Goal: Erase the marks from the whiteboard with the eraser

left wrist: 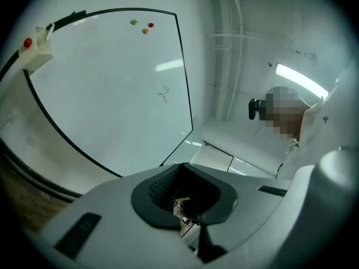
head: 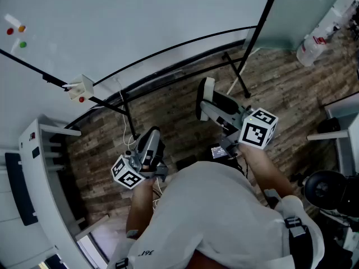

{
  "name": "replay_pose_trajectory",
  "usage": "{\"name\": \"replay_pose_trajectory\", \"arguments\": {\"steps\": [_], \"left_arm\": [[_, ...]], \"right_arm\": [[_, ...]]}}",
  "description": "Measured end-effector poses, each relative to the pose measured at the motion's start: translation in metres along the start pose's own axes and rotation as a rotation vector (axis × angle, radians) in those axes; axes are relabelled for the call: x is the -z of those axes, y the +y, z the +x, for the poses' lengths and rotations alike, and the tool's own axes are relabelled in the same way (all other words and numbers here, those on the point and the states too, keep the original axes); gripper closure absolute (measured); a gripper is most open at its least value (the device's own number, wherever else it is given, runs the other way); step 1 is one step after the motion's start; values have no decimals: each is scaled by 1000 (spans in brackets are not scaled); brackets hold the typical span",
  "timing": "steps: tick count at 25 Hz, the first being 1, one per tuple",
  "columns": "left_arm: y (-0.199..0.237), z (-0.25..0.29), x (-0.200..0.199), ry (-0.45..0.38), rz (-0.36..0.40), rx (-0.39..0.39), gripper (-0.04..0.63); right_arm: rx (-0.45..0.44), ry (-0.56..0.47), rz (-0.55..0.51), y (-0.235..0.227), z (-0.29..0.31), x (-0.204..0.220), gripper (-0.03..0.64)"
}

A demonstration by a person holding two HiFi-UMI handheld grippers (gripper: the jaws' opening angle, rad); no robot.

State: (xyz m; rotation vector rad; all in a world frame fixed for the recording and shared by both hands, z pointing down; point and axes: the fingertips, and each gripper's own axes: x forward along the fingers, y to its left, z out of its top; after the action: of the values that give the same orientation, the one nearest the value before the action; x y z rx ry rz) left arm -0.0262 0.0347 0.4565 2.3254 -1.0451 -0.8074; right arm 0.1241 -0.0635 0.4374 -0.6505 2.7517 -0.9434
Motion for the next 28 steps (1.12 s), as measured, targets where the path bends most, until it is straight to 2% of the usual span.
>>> {"name": "replay_pose_trajectory", "arguments": {"steps": [11,15,18,24,28], "left_arm": [[1,-2,1,4,-6,-10,588],[7,4,0,2,8,-27,588],[9,12,-1,-7,31,-34,588],[10,37,-3,-17,103,-61,588],[15,48,-6,-46,126,-104,588]], "right_arm": [[12,0,-3,-3,0,3,360],[35,-9,-7,-14,3,-8,360],[10,-22,13,-21,2,-22,360],[79,2,-152,-47,-4,-52,362],[80,3,-168,-64,1,-70,362]]}}
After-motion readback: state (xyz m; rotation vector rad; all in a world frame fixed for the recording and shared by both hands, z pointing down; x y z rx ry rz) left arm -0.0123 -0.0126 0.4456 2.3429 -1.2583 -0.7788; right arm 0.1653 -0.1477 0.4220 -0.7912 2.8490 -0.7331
